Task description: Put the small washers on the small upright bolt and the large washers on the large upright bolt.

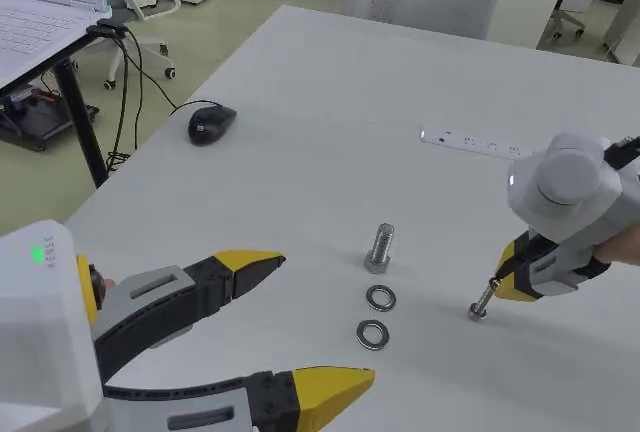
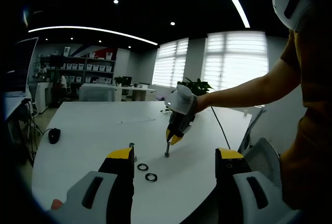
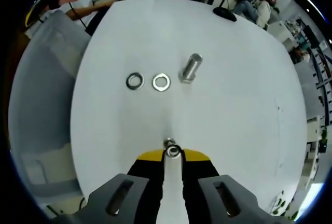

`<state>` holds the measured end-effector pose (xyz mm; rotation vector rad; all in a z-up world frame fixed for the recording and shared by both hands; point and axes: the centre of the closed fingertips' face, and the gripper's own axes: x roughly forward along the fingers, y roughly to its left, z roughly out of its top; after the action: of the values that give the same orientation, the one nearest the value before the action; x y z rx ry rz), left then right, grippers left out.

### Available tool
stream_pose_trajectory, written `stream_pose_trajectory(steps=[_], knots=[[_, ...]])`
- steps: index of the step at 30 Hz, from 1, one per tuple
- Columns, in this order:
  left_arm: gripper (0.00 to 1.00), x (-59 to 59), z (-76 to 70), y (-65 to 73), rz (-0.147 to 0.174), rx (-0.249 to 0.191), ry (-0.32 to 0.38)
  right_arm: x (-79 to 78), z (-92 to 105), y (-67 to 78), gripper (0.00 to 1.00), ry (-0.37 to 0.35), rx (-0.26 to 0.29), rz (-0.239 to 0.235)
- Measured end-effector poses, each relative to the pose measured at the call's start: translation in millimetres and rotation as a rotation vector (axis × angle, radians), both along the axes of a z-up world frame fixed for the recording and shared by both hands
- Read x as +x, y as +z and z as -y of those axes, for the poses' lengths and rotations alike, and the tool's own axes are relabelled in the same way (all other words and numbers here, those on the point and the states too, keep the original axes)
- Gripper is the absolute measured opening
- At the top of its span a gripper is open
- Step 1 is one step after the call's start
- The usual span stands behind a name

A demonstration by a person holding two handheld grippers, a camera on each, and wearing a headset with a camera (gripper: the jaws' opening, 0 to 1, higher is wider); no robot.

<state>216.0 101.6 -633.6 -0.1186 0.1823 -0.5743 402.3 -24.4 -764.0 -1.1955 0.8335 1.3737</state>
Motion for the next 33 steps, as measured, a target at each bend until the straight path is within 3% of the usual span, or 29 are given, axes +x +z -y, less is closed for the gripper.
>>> stream_pose_trajectory(steps=[7,22,33], knots=[[0.62,-0.1,-0.6,0.1,-0.001,0.0,0.002,0.5,-1.3,-8.5,0.12,0.015,-0.024,-0.001],[0.62,-2.1,-6.0,-1.1,-0.009,0.005,0.027,3.2,-1.8,-40.3,0.13,0.027,-0.056,-0.016],[0.62,-1.8,-5.6,-1.9,-0.012,0.006,0.032,2.8,1.3,-45.5,0.16,0.02,-0.048,-0.028]])
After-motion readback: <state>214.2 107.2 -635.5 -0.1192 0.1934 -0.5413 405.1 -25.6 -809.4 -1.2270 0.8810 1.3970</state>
